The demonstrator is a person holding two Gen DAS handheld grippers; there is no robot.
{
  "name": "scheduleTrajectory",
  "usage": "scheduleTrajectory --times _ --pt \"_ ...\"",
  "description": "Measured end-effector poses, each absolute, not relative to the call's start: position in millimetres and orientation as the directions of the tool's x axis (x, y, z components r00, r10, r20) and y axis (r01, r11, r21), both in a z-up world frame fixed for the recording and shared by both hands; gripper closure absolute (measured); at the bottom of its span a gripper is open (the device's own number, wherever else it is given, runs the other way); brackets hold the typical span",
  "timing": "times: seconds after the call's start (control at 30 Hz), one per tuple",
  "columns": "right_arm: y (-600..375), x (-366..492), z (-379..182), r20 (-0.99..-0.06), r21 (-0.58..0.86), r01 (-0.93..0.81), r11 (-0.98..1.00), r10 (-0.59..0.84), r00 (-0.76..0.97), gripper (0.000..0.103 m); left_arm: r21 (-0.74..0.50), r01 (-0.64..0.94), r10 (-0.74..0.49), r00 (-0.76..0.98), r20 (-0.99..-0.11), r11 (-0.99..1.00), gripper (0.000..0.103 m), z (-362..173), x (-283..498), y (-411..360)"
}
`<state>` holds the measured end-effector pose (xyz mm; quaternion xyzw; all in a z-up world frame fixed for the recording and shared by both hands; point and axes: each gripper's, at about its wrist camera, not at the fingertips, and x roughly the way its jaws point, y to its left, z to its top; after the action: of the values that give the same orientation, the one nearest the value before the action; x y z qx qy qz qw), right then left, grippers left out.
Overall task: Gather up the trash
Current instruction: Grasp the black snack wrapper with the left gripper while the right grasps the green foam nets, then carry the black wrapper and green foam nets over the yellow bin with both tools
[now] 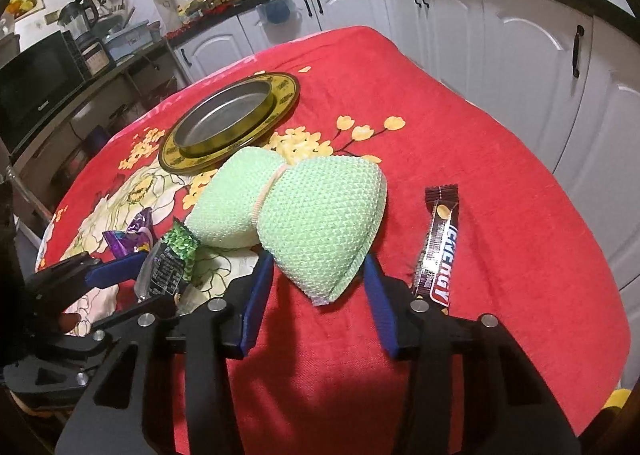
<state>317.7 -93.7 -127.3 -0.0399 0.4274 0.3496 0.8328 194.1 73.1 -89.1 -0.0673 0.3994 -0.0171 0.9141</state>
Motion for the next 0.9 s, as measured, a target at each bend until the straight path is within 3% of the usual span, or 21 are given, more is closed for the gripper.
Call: scheduleTrajectory --times 0.2,0.37,0.6,0.9 --pt "-98.2 308.1 -122.6 -0.72 0.21 -0.615 0.76 0.546 0.429 0.068 -0.125 -0.022 -0.079 0.667 -0.741 0.992 0.055 -93.3 195.7 72.0" --pt "-107.8 296.7 -113.4 -0.695 0.196 -0.601 0.775 0.542 0.472 0.071 -0.101 -0.022 -0.062 0.654 -0.754 0.995 0.069 -96.6 195.8 69.0" --pt "-119.7 277.5 -97.7 -0.659 0.157 -0.598 0.786 0.534 0.529 0.074 -0.109 0.026 -0.099 0.653 -0.751 0.994 0.078 -92.9 186.1 59.7" --pt "-136.3 247.4 -83.6 -0.622 0.096 -0.595 0.798 0.515 0.59 0.075 -0.192 0.067 -0.188 0.659 -0.728 0.979 0.082 -79.5 166.0 54.8"
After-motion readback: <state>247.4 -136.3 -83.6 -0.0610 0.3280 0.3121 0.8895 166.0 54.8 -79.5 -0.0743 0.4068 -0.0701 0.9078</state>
